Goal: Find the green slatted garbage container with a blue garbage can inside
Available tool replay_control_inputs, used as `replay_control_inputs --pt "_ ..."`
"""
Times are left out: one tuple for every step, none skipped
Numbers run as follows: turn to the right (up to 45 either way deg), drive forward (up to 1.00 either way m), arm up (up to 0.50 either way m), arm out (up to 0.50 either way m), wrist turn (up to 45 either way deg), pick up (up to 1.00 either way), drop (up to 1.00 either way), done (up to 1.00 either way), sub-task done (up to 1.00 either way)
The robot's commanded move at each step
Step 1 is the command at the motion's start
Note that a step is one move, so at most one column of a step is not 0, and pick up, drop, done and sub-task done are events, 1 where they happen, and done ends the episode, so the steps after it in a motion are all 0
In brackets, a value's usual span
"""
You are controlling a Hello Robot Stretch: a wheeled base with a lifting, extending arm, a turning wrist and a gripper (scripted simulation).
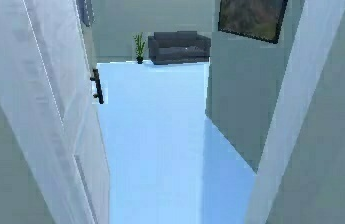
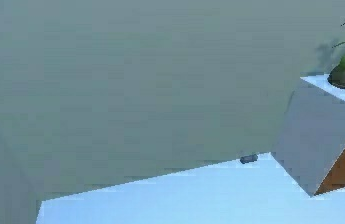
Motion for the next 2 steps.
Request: replay_control_inputs --pt "0.0 0.45 0.0 0.0 0.0 0.0 0.0 0.0 0.0" --pt "3.0 0.0 0.0 0.0 0.0 0.0 0.0 0.0 0.0"
